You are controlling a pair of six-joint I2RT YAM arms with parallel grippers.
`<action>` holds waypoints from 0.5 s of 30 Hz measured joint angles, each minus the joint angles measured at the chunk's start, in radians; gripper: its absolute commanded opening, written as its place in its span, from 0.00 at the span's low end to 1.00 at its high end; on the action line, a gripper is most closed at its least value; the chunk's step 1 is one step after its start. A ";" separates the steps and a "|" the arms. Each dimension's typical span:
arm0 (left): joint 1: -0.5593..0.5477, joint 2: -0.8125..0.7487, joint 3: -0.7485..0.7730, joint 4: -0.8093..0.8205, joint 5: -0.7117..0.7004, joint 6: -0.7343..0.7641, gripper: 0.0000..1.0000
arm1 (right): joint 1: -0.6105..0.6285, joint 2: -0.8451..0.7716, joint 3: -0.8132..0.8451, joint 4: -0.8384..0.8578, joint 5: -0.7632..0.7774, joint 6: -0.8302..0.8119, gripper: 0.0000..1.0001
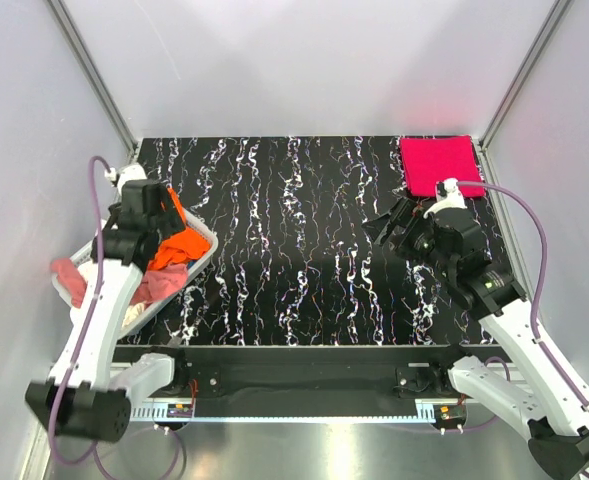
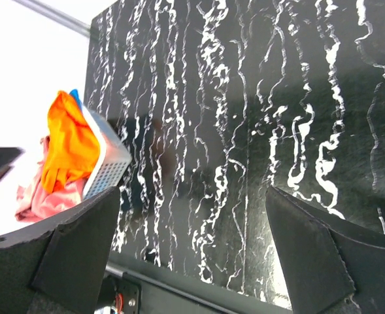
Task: Fold and stack the t-shirts
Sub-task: Grab the tshirt from the pile
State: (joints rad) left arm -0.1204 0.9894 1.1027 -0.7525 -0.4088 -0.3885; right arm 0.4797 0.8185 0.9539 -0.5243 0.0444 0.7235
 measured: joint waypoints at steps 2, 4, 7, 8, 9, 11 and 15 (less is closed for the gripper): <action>0.029 0.071 0.008 -0.048 0.027 -0.008 0.71 | 0.000 0.000 -0.005 0.005 -0.022 0.004 1.00; 0.051 0.095 0.008 -0.082 0.058 -0.010 0.72 | 0.000 -0.003 -0.013 0.008 -0.047 0.008 1.00; 0.079 0.085 0.008 -0.091 0.134 0.017 0.71 | 0.000 -0.017 -0.029 0.008 -0.066 0.012 1.00; 0.079 0.083 0.008 -0.089 0.151 0.023 0.71 | 0.000 -0.023 -0.034 0.008 -0.067 0.011 1.00; 0.079 0.089 0.010 -0.087 0.167 0.028 0.70 | 0.000 -0.025 -0.036 0.008 -0.067 0.011 1.00; 0.078 0.133 0.020 -0.082 0.179 0.038 0.69 | 0.000 -0.031 -0.037 0.009 -0.068 0.010 1.00; 0.079 0.299 0.054 -0.058 0.172 0.049 0.63 | 0.000 -0.049 -0.037 0.010 -0.074 0.006 1.00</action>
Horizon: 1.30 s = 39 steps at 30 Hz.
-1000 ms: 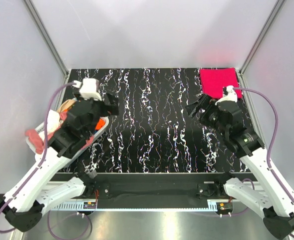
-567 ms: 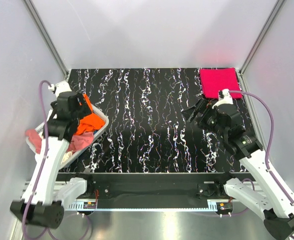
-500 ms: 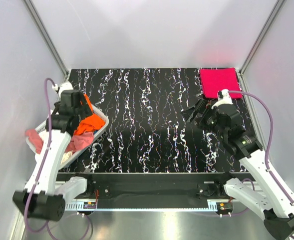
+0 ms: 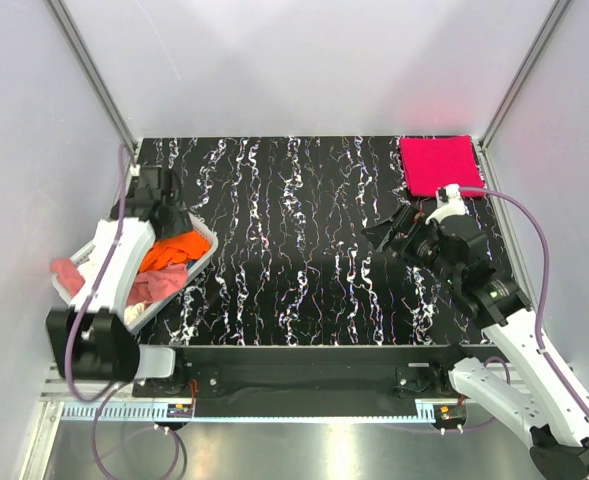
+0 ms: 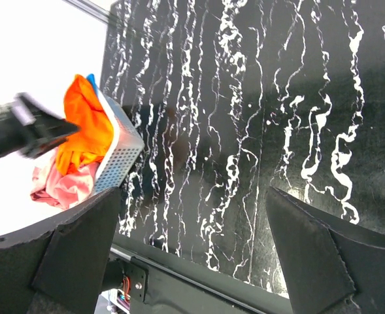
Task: Fold and stack the t-shirts
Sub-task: Grab the tshirt from the pile, then move the tshirt to the center of the board
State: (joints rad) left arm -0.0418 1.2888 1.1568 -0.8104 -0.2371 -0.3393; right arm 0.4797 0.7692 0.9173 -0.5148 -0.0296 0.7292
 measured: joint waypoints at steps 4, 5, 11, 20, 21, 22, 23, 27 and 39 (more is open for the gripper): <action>0.000 0.140 0.006 0.008 -0.005 -0.001 0.24 | 0.000 -0.040 0.000 0.002 0.001 -0.002 1.00; 0.000 0.154 0.007 0.007 -0.003 0.000 0.15 | 0.000 -0.051 0.000 0.003 0.002 -0.002 0.99; -0.011 0.165 0.216 -0.086 -0.003 0.015 0.00 | 0.000 -0.079 -0.002 0.003 0.001 -0.002 1.00; -0.019 0.124 0.871 -0.049 0.026 0.079 0.00 | 0.000 -0.096 -0.019 0.003 0.016 0.028 1.00; -0.019 0.122 0.920 -0.048 0.050 0.079 0.00 | 0.000 -0.095 -0.019 0.004 0.019 0.030 1.00; -0.018 0.119 0.971 -0.035 0.082 0.073 0.00 | 0.000 -0.094 -0.019 0.006 0.020 0.031 0.99; -0.018 0.113 1.011 -0.014 0.131 0.058 0.00 | 0.000 -0.092 -0.019 0.008 0.021 0.032 1.00; -0.020 0.077 1.050 0.163 0.366 -0.051 0.00 | 0.000 -0.075 -0.019 0.017 0.034 0.037 1.00; -0.065 0.120 0.974 0.879 0.763 -0.542 0.00 | 0.000 -0.063 -0.018 0.017 0.072 0.057 1.00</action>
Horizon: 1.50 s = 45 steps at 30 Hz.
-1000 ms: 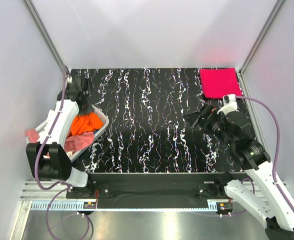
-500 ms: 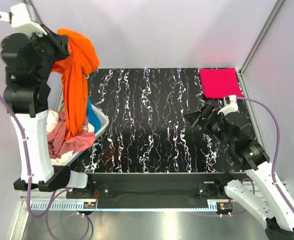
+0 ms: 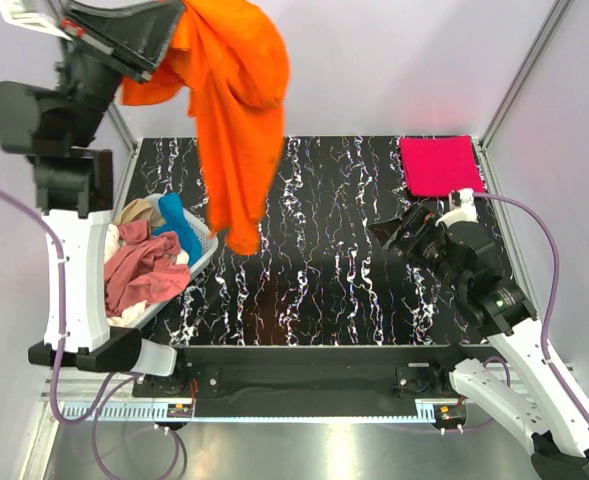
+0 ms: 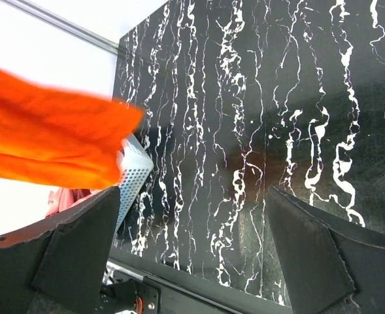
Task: Fold and stack the t-shirts
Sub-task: Move the tshirt to the center of the board, then flatten the tshirt out
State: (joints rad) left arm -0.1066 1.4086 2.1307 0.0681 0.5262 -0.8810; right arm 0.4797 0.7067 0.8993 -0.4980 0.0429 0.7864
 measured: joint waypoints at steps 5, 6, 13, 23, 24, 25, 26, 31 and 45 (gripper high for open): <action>-0.104 -0.029 -0.313 0.100 0.063 -0.011 0.07 | 0.000 -0.010 -0.001 0.000 0.029 0.017 0.96; -0.131 -0.043 -0.413 0.083 0.074 0.008 0.08 | 0.000 -0.010 -0.003 0.000 0.038 0.019 0.96; -0.342 -0.044 -1.095 -0.162 0.039 0.237 0.45 | 0.000 0.034 -0.058 -0.045 0.155 0.038 0.96; -0.432 -0.247 -1.226 -0.477 -0.199 0.409 0.64 | 0.000 0.320 -0.107 -0.019 0.123 0.023 0.85; -0.432 -0.259 -1.233 -0.475 -0.213 0.410 0.64 | 0.000 0.368 -0.106 -0.003 0.110 0.026 0.81; -0.432 -0.259 -1.240 -0.473 -0.220 0.410 0.64 | 0.000 0.420 -0.104 0.013 0.093 0.031 0.79; -0.432 -0.249 -1.249 -0.472 -0.225 0.410 0.63 | 0.000 0.470 -0.098 0.027 0.075 0.039 0.78; -0.432 -0.213 -1.289 -0.504 -0.227 0.409 0.64 | 0.005 0.671 -0.089 0.192 -0.062 0.105 0.70; -0.432 -0.310 -1.246 -0.576 -0.301 0.420 0.66 | -0.280 0.653 -0.127 0.222 0.121 -0.037 0.02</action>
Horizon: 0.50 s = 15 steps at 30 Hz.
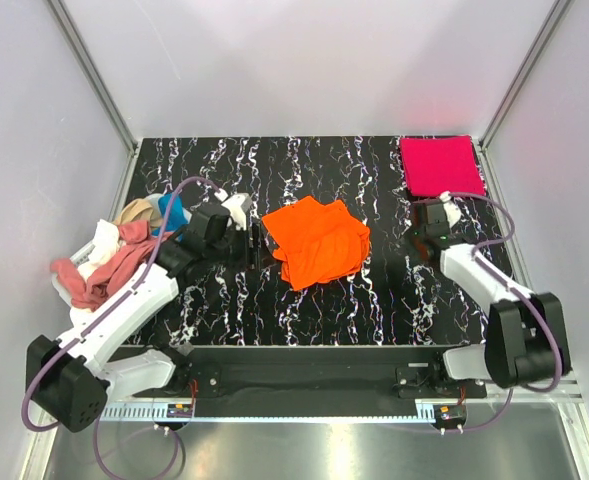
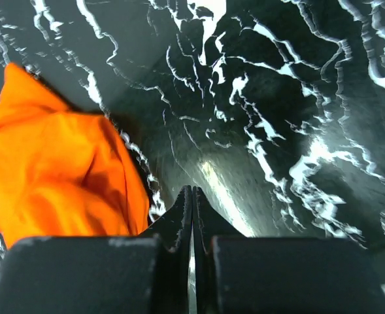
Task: Fold and stack the t-shirts
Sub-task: Flatten the tshirt out
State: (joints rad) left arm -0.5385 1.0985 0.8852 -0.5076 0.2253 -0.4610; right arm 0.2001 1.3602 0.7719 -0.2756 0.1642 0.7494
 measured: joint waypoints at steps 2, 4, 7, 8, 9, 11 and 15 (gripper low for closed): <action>0.000 -0.002 0.025 -0.025 -0.027 0.012 0.66 | -0.014 -0.051 0.003 -0.041 0.009 -0.032 0.18; 0.000 -0.001 0.064 -0.049 -0.048 0.023 0.66 | -0.005 -0.094 0.011 -0.070 -0.001 -0.053 0.26; 0.000 0.008 0.149 -0.094 -0.079 0.051 0.67 | 0.032 -0.125 0.048 -0.103 -0.024 -0.064 0.34; 0.000 0.006 0.176 -0.103 -0.090 0.066 0.67 | 0.060 -0.121 0.069 -0.111 -0.021 -0.067 0.35; 0.001 -0.001 0.200 -0.112 -0.105 0.079 0.67 | 0.102 -0.105 0.101 -0.121 -0.014 -0.068 0.37; 0.002 -0.031 0.227 -0.116 -0.141 0.104 0.68 | 0.185 -0.051 0.176 -0.122 0.000 -0.069 0.38; 0.003 -0.185 0.200 -0.109 -0.268 0.140 0.69 | 0.332 0.171 0.373 -0.084 0.003 -0.073 0.39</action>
State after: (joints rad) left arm -0.5354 0.9138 1.0851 -0.6163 -0.0425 -0.3210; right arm 0.5316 1.5311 1.1450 -0.3599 0.1669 0.6765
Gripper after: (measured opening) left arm 0.686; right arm 0.384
